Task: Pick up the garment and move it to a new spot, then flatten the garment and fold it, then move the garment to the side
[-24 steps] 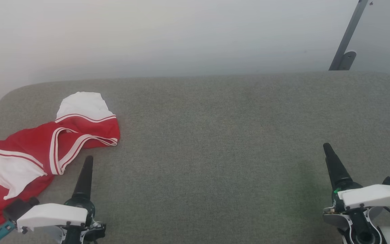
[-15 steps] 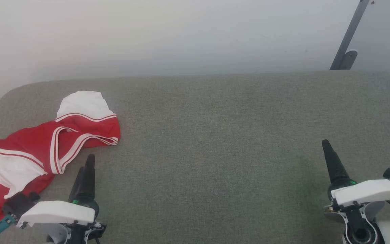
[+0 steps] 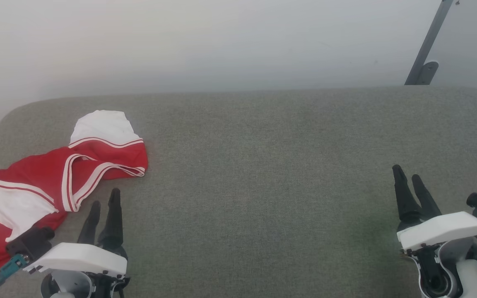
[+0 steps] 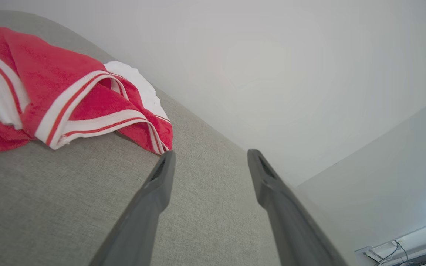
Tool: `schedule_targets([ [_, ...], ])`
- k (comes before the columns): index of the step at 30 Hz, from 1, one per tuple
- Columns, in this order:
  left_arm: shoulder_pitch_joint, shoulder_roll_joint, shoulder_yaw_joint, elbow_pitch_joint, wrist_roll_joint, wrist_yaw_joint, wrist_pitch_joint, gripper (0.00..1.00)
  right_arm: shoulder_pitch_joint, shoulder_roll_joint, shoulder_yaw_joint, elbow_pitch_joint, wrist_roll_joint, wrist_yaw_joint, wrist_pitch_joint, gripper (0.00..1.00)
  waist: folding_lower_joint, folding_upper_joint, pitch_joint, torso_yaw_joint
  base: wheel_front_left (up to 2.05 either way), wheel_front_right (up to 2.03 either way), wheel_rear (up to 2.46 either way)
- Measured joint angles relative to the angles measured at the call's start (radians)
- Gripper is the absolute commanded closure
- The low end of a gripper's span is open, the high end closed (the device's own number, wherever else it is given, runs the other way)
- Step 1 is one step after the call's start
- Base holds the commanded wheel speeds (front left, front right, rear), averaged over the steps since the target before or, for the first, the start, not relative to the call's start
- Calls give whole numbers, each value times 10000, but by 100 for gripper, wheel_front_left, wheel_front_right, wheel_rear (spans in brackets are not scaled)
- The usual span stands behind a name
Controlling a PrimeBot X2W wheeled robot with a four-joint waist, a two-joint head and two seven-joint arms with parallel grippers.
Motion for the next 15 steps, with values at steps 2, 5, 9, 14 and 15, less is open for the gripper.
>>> schedule_targets([
  [2,4,50,-42,0,274,54,-56,0,-15,-13,-15,8,-393,0,-58,0,0,0,7,5,0,0,0],
  [5,10,146,-123,2,740,142,-182,0,-68,-35,-38,29,-978,0,-155,0,0,0,9,9,0,0,0],
  [9,29,203,-209,15,1262,236,-303,0,-160,-48,-42,92,-1685,0,-282,0,0,0,3,15,0,0,0],
  [14,99,267,-324,42,1860,347,-437,0,-208,-65,-25,176,-2443,0,-443,0,0,1,-4,23,0,0,0],
  [15,99,280,-351,42,1981,351,-481,0,-219,-67,-23,194,-2558,0,-466,0,0,0,-2,25,0,0,0],
])
